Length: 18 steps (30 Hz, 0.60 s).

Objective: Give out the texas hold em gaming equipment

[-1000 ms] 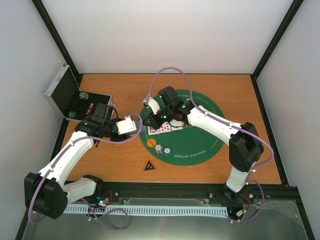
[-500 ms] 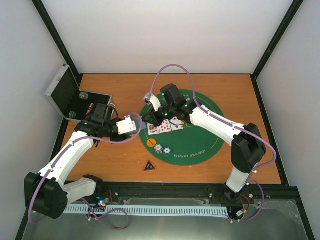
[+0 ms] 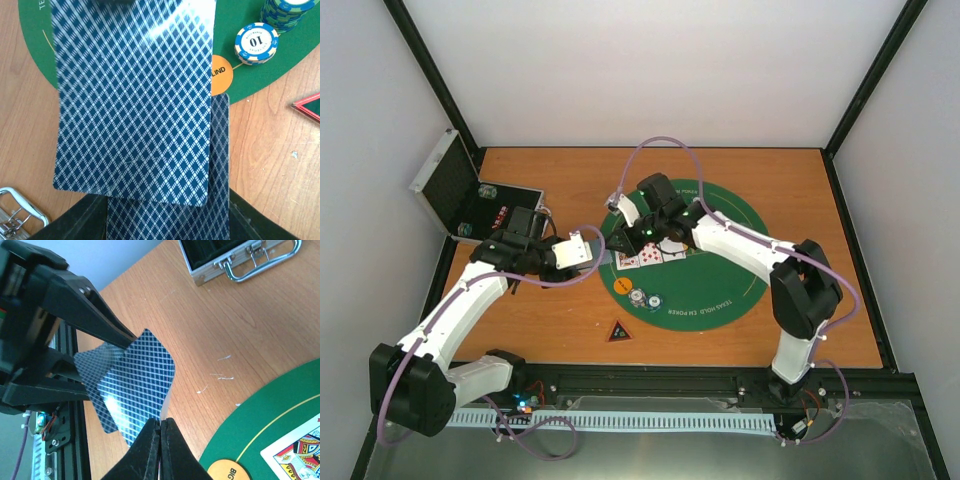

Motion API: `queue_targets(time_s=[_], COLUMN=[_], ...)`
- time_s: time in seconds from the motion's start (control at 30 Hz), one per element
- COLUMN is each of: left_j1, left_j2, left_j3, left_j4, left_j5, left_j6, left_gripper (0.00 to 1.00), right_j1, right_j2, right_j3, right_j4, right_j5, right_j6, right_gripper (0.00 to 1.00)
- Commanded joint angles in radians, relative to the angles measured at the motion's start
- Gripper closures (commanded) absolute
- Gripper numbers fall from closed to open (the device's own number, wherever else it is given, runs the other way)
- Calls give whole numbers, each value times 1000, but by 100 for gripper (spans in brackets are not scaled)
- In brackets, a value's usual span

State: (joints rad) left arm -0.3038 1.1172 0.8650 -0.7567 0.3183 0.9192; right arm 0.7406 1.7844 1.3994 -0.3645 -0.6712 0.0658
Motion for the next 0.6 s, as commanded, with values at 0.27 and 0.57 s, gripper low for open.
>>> queue_targets(time_s=[0.27, 0.57], left_j1=[-1, -1], left_j2=[-9, 5], left_j3=[27, -37], left_j4=[32, 47], left_j5=[39, 39], left_j6=[10, 19], left_gripper=[51, 52], right_j1=[28, 20], right_j2=[63, 30], right_j3=[26, 1], right_j4=[28, 6], right_j5=[-60, -4], right_j6=[2, -23], right_gripper=[97, 97])
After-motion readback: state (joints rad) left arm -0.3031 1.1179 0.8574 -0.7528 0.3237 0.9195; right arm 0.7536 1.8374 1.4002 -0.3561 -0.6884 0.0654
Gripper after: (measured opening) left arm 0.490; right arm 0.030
